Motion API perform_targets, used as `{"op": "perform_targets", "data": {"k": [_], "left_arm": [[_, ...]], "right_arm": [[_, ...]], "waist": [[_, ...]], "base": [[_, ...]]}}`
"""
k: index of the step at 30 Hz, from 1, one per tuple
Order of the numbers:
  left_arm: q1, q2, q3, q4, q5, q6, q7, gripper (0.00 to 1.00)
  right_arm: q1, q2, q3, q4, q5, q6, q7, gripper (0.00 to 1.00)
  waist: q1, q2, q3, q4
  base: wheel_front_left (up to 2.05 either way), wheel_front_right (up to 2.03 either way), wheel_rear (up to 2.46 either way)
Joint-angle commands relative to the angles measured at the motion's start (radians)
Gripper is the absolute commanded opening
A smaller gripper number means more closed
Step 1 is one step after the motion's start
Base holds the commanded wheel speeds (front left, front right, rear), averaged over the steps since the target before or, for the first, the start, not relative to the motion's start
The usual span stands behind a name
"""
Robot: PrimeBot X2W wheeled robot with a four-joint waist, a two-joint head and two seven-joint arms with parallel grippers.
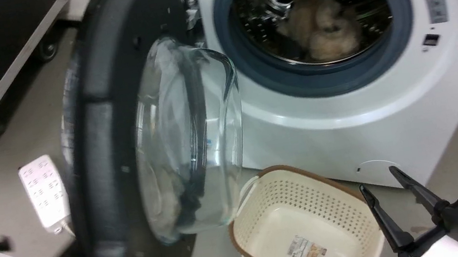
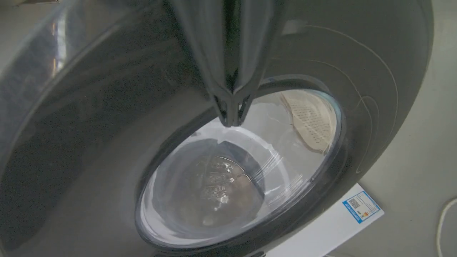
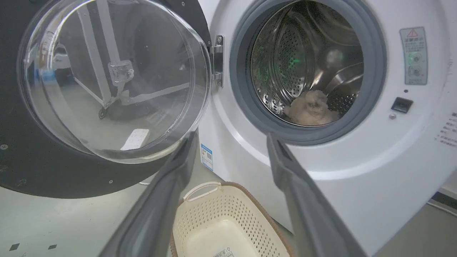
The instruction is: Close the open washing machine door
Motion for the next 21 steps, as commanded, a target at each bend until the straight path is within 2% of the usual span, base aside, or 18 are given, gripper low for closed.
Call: {"op": "perform_targets", "data": {"k": [1,6,10,16,21], "left_arm": [[0.035,-0.033,-0.019,-0.023,-0.011,-0.001,0.009,0.00],[0.145,-0.099,-0.112,-0.084,-0.037,-0.015,0.014,0.00],[0.205,-0.116,-0.211,-0.103,-0.068,-0.017,-0.042,0.00],[0.213,-0.118,-0.370,-0.056,-0.207,-0.039,-0.230,0.00],[0.144,-0.118,-0.496,0.012,-0.262,-0.069,-0.374,0.00]], "right_arm": [[0.010,0.005,-0.009,0.004,-0.009,0.001,-0.004,1.00],[0.014,0.011,-0.041,0.010,-0.020,0.001,-0.004,1.00],[0.016,0.004,-0.048,0.014,-0.028,0.001,-0.004,1.00],[-0.005,-0.010,-0.061,0.013,-0.022,0.001,-0.004,1.00],[-0.032,-0.025,-0.060,0.011,-0.008,0.001,-0.004,1.00]], "waist": [[0.0001,0.0000,-0.016,-0.029],[0.0001,0.0000,-0.024,-0.099],[0.0001,0.0000,-0.014,-0.169],[0.0001,0.0000,0.025,-0.293],[0.0001,0.0000,0.079,-0.405]], "base": [[0.00,0.00,0.00],[0.00,0.00,0.00],[0.00,0.00,0.00],[0.00,0.00,0.00],[0.00,0.00,0.00]]}}
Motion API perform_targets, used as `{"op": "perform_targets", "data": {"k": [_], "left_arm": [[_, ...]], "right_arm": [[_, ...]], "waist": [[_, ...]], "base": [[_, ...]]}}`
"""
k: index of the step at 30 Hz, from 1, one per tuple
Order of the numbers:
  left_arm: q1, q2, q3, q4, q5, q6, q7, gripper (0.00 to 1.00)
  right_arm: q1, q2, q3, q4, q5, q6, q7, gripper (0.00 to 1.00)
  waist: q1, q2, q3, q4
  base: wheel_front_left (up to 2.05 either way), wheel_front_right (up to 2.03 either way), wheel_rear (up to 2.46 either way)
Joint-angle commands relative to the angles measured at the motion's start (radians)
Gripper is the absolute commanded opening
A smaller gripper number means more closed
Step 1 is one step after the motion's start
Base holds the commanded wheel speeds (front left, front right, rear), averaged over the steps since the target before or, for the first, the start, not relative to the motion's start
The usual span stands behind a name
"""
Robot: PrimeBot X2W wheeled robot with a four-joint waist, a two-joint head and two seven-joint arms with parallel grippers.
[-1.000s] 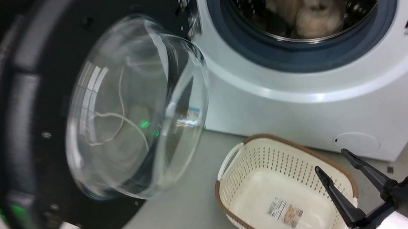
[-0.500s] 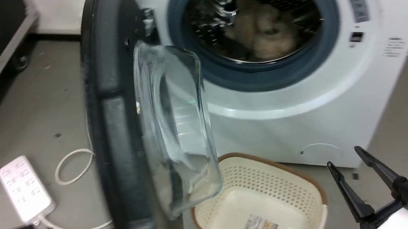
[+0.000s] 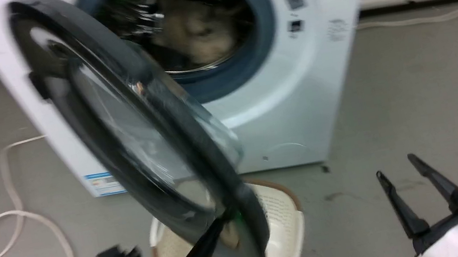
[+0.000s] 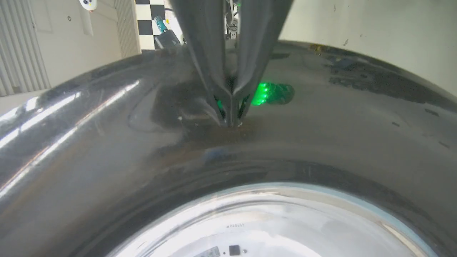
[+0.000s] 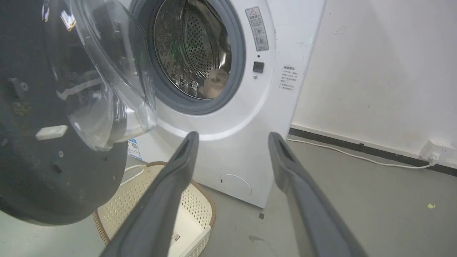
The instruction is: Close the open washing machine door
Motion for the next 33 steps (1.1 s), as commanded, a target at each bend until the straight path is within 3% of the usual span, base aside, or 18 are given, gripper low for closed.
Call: {"op": "perform_targets", "data": {"k": [1,11,16,21,28,29,30,31,33], "left_arm": [[-0.033,-0.003,-0.022,0.006,-0.007,-0.011,-0.011,0.00],[-0.313,-0.003,-0.125,0.231,-0.059,-0.038,-0.272,0.00],[-0.464,-0.003,-0.141,0.361,-0.074,-0.043,-0.410,0.00],[-0.595,-0.003,-0.169,0.484,-0.087,-0.046,-0.497,0.00],[-0.525,0.002,-0.185,0.428,-0.064,-0.046,-0.532,0.00],[-0.499,0.009,-0.192,0.405,-0.049,-0.046,-0.536,0.10],[-0.468,0.020,-0.203,0.381,-0.029,-0.046,-0.544,0.63],[-0.433,0.033,-0.215,0.356,-0.006,-0.046,-0.557,1.00],[-0.351,0.070,-0.244,0.308,0.053,-0.046,-0.594,1.00]], "right_arm": [[-0.018,-0.006,-0.003,-0.001,0.008,0.001,-0.005,1.00],[-0.067,0.001,-0.004,0.012,0.041,0.001,-0.005,1.00],[-0.079,0.013,0.001,0.020,0.051,0.001,-0.005,1.00],[-0.087,0.024,0.001,0.026,0.054,0.001,-0.005,1.00],[-0.070,0.019,0.004,0.013,0.050,0.001,-0.005,1.00],[-0.064,0.017,0.003,0.009,0.049,0.001,-0.005,1.00],[-0.056,0.014,0.004,0.005,0.048,0.001,-0.005,1.00],[-0.047,0.011,0.001,0.001,0.043,0.001,-0.005,1.00],[-0.021,0.010,-0.009,-0.008,0.031,0.001,-0.005,1.00]], "waist": [[0.0000,-0.0001,0.057,-0.084],[0.0000,-0.0001,0.144,-0.279],[0.0000,-0.0001,0.169,-0.334],[0.0000,-0.0001,0.172,-0.340],[0.0000,-0.0001,0.115,-0.277],[0.0000,-0.0001,0.101,-0.263],[0.0000,-0.0001,0.084,-0.249],[0.0000,-0.0001,0.064,-0.233],[0.0000,-0.0001,0.020,-0.203]], "base": [[0.00,0.00,0.00],[0.00,0.00,0.00],[0.00,0.00,0.00],[0.00,0.00,0.00],[0.00,0.00,0.00],[0.00,0.00,0.00],[0.00,0.00,0.00],[0.00,0.00,0.00],[0.00,0.00,0.00]]}}
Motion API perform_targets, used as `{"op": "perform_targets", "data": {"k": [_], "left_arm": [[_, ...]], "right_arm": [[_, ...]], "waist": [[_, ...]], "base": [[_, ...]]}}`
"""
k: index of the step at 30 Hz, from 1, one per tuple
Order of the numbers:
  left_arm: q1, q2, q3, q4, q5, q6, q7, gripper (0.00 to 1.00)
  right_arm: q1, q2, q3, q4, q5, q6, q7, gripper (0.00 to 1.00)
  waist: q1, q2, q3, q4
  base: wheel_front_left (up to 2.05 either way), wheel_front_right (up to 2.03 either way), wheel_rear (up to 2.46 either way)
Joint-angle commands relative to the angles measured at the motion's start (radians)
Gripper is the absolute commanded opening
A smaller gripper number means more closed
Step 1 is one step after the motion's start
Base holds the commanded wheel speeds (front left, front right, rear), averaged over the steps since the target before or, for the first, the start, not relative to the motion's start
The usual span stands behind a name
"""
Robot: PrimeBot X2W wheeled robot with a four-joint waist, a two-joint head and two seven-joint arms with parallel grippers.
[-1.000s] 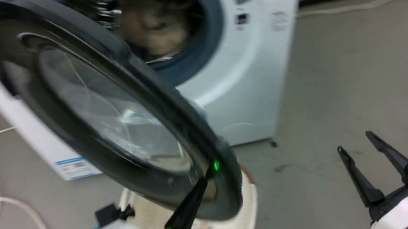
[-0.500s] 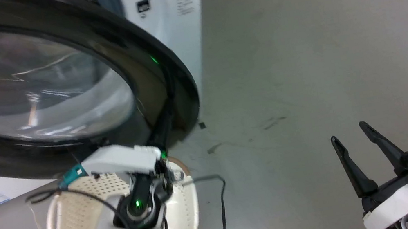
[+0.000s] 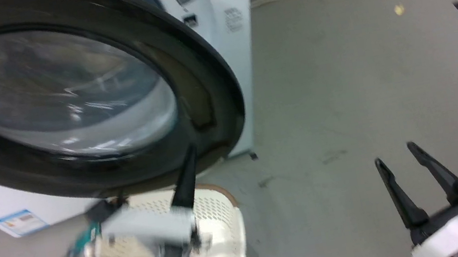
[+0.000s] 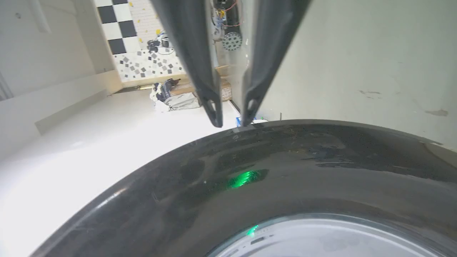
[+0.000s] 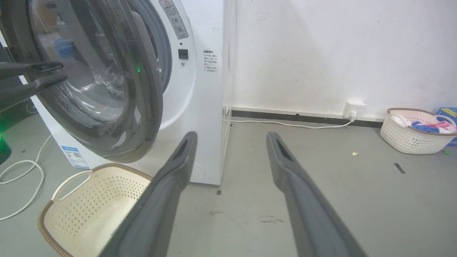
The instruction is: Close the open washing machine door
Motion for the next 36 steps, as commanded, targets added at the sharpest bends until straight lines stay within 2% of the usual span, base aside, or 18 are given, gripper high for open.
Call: {"op": "perform_targets", "data": {"k": [1,4,6,7,9,10,11,12,13,14,16,17,19,23,31,33,36], "left_arm": [[0.100,0.051,-0.034,-0.046,0.073,-0.004,-0.050,1.00],[0.191,0.117,-0.067,-0.102,0.184,-0.004,-0.131,1.00],[0.236,0.147,-0.060,-0.129,0.255,-0.004,-0.159,1.00],[0.236,0.147,-0.060,-0.129,0.255,-0.004,-0.159,1.00],[0.278,0.176,0.012,-0.136,0.445,0.004,-0.170,1.00],[0.278,0.176,0.012,-0.136,0.445,0.004,-0.170,1.00],[0.301,0.170,0.077,-0.168,0.623,0.028,-0.170,1.00],[0.301,0.170,0.077,-0.168,0.623,0.028,-0.170,1.00],[0.330,0.148,0.133,-0.210,0.786,0.054,-0.171,1.00],[0.330,0.148,0.133,-0.210,0.786,0.054,-0.171,1.00],[0.361,0.123,0.169,-0.253,0.921,0.068,-0.171,1.00],[0.401,0.111,0.188,-0.298,1.117,0.091,-0.171,1.00],[0.427,0.125,0.178,-0.300,1.256,0.135,-0.171,1.00],[0.467,0.076,0.193,-0.323,1.327,0.181,-0.171,1.00],[0.505,0.051,0.186,-0.303,1.396,0.179,-0.171,1.00],[0.504,0.040,0.183,-0.289,1.393,0.174,-0.171,1.00],[0.487,0.033,0.175,-0.279,1.404,0.167,-0.171,1.00]], "right_arm": [[0.041,-0.008,-0.015,-0.015,-0.013,0.001,-0.004,1.00],[0.070,-0.014,-0.028,-0.037,-0.020,0.001,-0.004,1.00],[0.086,-0.018,-0.029,-0.047,-0.023,0.001,-0.004,1.00],[0.086,-0.018,-0.029,-0.047,-0.023,0.001,-0.004,1.00],[0.103,-0.018,-0.037,-0.056,-0.021,0.001,-0.004,1.00],[0.103,-0.018,-0.037,-0.056,-0.021,0.001,-0.004,1.00],[0.109,-0.013,-0.044,-0.063,-0.020,0.001,-0.004,1.00],[0.109,-0.013,-0.044,-0.063,-0.020,0.001,-0.004,1.00],[0.113,-0.008,-0.041,-0.067,-0.021,0.001,-0.004,1.00],[0.113,-0.008,-0.041,-0.067,-0.021,0.001,-0.004,1.00],[0.118,-0.005,-0.033,-0.070,-0.021,0.001,-0.004,1.00],[0.126,-0.002,-0.019,-0.070,-0.021,0.001,-0.004,1.00],[0.129,0.001,-0.012,-0.069,-0.020,0.001,-0.004,1.00],[0.136,0.005,-0.001,-0.069,-0.020,0.001,-0.004,1.00],[0.128,0.002,0.025,-0.057,-0.016,0.001,-0.004,1.00],[0.125,0.003,0.028,-0.053,-0.003,0.001,-0.004,0.02],[0.112,-0.004,0.044,-0.046,0.052,0.001,-0.004,0.00]], "waist": [[0.0000,-0.0001,-0.087,0.077],[0.0000,-0.0001,-0.113,0.128],[0.0000,-0.0001,-0.125,0.160],[0.0000,-0.0001,-0.125,0.160],[0.0000,-0.0001,-0.137,0.205],[0.0000,-0.0001,-0.137,0.205],[0.0000,-0.0001,-0.142,0.230],[0.0000,-0.0001,-0.142,0.230],[0.0000,-0.0001,-0.147,0.248],[0.0000,-0.0001,-0.147,0.248],[0.0000,-0.0001,-0.151,0.264],[0.0000,-0.0001,-0.156,0.284],[0.0000,-0.0001,-0.159,0.296],[0.0000,-0.0001,-0.158,0.319],[0.0000,-0.0001,-0.148,0.349],[0.0000,-0.0001,-0.142,0.358],[0.0000,-0.0001,-0.123,0.374]], "base": [[0.00,0.00,0.00],[0.00,0.00,0.00],[0.00,0.00,0.00],[0.00,0.00,0.00],[0.00,0.00,0.00],[0.00,0.00,0.00],[0.00,0.00,0.00],[0.00,0.00,0.00],[0.00,0.00,0.00],[0.00,0.00,0.00],[0.00,0.00,0.00],[0.00,0.00,0.00],[0.00,0.00,0.00],[0.00,0.00,0.00],[0.00,0.00,0.00],[0.00,0.00,0.00],[0.00,0.00,0.00]]}}
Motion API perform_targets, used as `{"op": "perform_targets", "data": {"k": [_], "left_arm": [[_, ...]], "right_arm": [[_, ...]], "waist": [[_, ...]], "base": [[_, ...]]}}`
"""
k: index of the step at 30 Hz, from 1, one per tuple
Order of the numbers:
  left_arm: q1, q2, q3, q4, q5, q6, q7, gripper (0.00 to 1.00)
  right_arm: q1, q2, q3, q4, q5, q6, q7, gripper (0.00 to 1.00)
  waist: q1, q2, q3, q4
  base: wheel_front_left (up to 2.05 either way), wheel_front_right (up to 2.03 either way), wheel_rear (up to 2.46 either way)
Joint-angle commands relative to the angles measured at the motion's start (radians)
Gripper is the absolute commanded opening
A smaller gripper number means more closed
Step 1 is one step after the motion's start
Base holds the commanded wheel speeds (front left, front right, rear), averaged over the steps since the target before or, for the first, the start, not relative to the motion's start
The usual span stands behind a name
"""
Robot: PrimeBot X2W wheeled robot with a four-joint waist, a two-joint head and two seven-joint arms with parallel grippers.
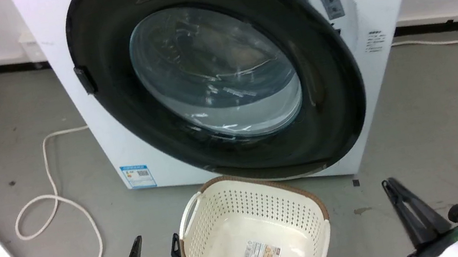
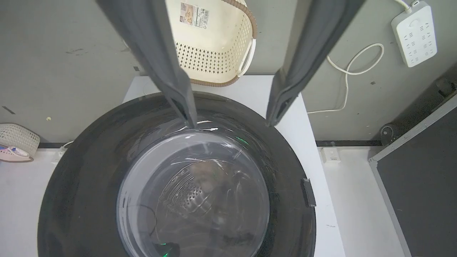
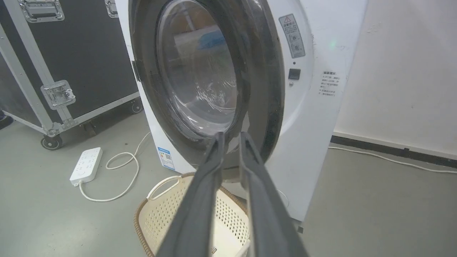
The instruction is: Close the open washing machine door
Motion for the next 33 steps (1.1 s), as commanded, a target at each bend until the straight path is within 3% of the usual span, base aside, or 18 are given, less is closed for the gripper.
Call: {"op": "perform_targets", "data": {"k": [1,9,18,25,33], "left_arm": [[-0.016,-0.007,-0.007,0.000,0.014,-0.002,-0.004,1.00],[-0.091,-0.036,-0.042,-0.016,0.055,0.012,-0.004,1.00],[-0.165,-0.060,-0.074,-0.018,0.070,0.033,-0.004,1.00],[-0.198,-0.072,-0.096,-0.028,0.064,0.051,-0.004,1.00],[-0.224,-0.077,-0.109,-0.040,0.054,0.068,-0.004,1.00]], "right_arm": [[-0.016,-0.025,0.013,0.002,0.013,0.001,-0.004,0.00],[-0.200,-0.195,0.126,0.011,0.142,0.001,0.018,0.00],[-0.465,-0.407,0.267,0.123,0.308,0.001,0.022,0.00],[-0.640,-0.494,0.337,0.219,0.424,0.001,0.018,0.00],[-0.823,-0.527,0.334,0.391,0.500,0.001,0.029,0.00]], "waist": [[0.0000,0.0000,0.028,0.017],[0.0000,0.0000,0.160,0.080],[0.0000,0.0000,0.273,0.151],[0.0000,0.0000,0.321,0.194],[0.0000,0.0000,0.364,0.226]], "base": [[0.00,0.00,0.00],[0.00,0.00,0.00],[0.00,0.00,0.00],[0.00,0.00,0.00],[0.00,0.00,0.00]]}}
